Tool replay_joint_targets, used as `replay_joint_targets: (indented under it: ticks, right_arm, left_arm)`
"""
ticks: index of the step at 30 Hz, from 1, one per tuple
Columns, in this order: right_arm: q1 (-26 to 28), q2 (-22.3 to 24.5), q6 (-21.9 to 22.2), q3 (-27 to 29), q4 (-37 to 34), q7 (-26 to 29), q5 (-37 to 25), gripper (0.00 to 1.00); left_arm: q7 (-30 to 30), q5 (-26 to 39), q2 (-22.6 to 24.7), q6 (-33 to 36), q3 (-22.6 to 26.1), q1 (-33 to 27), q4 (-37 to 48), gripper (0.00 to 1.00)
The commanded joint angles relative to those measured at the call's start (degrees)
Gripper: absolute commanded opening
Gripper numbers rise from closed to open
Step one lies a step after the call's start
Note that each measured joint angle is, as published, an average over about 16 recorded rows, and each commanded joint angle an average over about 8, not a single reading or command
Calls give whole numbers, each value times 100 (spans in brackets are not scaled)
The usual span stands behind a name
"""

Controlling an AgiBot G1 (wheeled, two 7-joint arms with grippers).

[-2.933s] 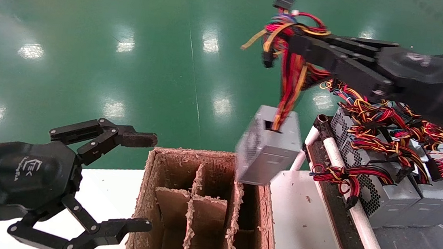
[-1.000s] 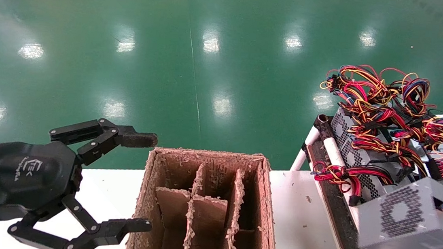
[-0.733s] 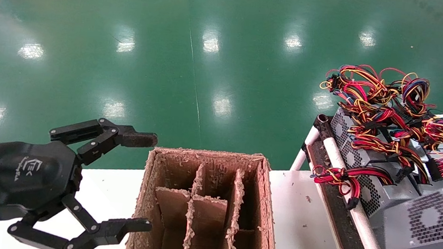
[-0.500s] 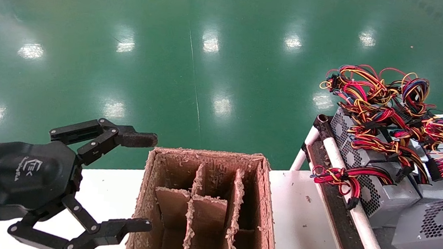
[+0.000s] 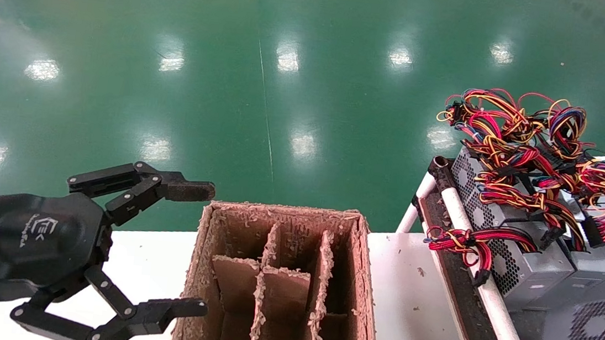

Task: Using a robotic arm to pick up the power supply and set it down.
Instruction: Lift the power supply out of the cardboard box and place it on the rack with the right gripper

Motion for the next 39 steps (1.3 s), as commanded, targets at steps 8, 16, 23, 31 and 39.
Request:
replay_joint_targets:
  ticks: [8, 16, 23, 31, 39]
  right_arm:
    - [-14, -51, 699, -211, 816, -35, -44, 0]
    - [-9, -299, 1263, -64, 1374, 173, -238, 0]
    - [47, -529, 1480, 134, 1586, 403, -501, 18]
    - [124, -747, 1621, 286, 1709, 686, -903, 100]
    - [190, -809, 1644, 366, 1851, 907, -1156, 100]
  left_arm:
    - [0, 0, 0, 0, 0, 0, 0, 100]
    - [0, -1, 0, 0, 1, 0, 0, 100]
    - [1, -1, 0, 0, 1, 0, 0, 100]
    - [1, -1, -1, -1, 1, 0, 0, 100]
    - [1, -1, -1, -1, 2, 0, 0, 100]
